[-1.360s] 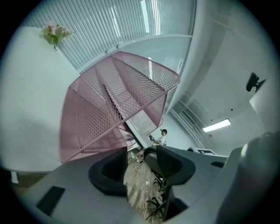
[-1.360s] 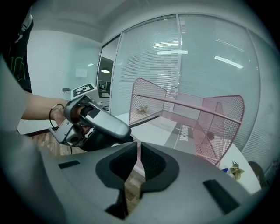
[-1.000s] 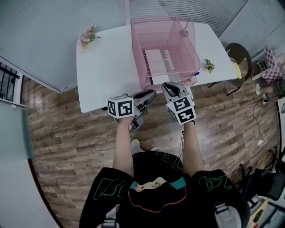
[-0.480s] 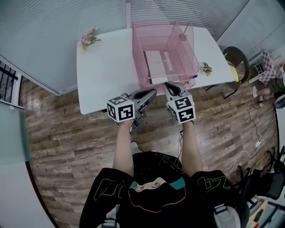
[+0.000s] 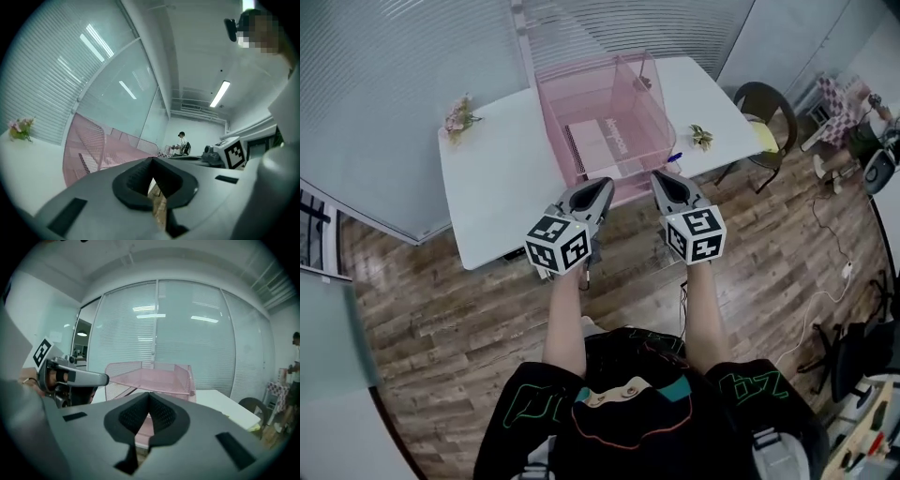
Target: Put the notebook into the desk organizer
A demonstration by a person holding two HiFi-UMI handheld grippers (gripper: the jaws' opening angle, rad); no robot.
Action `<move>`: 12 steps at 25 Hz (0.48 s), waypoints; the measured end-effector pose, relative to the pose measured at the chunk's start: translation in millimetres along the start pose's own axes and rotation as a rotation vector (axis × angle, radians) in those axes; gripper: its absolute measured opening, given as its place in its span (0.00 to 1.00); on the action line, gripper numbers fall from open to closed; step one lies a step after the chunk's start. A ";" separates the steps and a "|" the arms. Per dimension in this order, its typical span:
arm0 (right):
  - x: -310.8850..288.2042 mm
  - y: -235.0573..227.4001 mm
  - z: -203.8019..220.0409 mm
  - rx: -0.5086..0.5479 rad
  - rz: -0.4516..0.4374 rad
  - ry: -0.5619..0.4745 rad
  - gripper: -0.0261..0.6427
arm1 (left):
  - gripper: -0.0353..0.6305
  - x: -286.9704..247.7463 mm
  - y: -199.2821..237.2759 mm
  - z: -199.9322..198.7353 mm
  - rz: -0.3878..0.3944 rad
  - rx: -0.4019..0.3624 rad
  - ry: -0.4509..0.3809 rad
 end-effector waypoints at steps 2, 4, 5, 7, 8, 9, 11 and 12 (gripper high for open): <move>16.2 -10.5 -8.7 -0.032 0.033 -0.038 0.04 | 0.05 -3.5 -6.9 -7.0 -0.040 -0.065 -0.006; 30.5 -20.9 -13.4 -0.053 0.072 -0.065 0.04 | 0.05 -5.9 -12.8 -12.4 -0.090 -0.122 -0.020; 36.9 -25.2 -15.0 -0.060 0.093 -0.078 0.04 | 0.05 -6.5 -14.9 -14.8 -0.118 -0.147 -0.031; 48.6 -31.3 -18.8 -0.074 0.128 -0.111 0.04 | 0.05 -7.1 -17.8 -19.2 -0.167 -0.185 -0.045; 53.7 -33.2 -21.1 -0.078 0.141 -0.128 0.04 | 0.05 -7.2 -19.1 -21.4 -0.183 -0.199 -0.050; 58.3 -34.9 -23.2 -0.081 0.152 -0.142 0.04 | 0.05 -7.3 -20.4 -23.3 -0.195 -0.207 -0.053; 65.9 -38.4 -25.9 -0.082 0.166 -0.157 0.04 | 0.05 -7.6 -22.7 -26.0 -0.206 -0.207 -0.061; 69.3 -40.2 -26.6 -0.083 0.171 -0.162 0.04 | 0.05 -8.0 -23.7 -26.7 -0.209 -0.203 -0.064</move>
Point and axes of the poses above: the fingertips, and each gripper's own axes: x backward along the fingers, y to its left, z out of its underside, the point moved 3 cm from there along x, backward along the fingers, and after that the axes turned 9 degrees about -x, right-handed, at the moved point
